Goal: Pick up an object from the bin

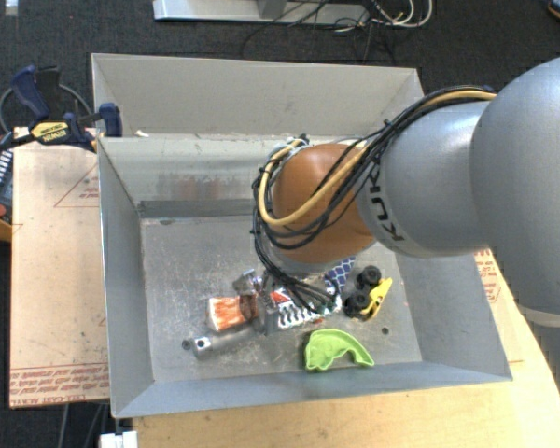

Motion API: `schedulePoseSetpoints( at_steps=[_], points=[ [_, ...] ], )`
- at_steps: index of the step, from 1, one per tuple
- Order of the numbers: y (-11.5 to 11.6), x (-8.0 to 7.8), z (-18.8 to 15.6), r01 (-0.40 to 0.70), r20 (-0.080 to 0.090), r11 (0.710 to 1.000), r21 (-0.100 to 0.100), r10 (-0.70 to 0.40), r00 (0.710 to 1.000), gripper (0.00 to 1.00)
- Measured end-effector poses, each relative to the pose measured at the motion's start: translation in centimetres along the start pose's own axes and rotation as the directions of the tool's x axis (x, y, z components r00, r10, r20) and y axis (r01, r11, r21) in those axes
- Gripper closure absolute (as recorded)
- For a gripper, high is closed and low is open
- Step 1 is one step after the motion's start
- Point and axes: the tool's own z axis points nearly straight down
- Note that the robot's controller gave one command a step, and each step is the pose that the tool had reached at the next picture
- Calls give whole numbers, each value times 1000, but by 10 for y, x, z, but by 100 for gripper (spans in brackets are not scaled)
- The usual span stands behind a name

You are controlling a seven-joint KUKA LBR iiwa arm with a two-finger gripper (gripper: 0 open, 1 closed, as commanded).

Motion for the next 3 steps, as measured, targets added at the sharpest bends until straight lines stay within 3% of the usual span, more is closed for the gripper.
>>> schedulePoseSetpoints(
  at_steps=[3],
  points=[
    [1, 1, -28, 0, -6, 1000, -2, 0, 1000, 100]
  ],
)
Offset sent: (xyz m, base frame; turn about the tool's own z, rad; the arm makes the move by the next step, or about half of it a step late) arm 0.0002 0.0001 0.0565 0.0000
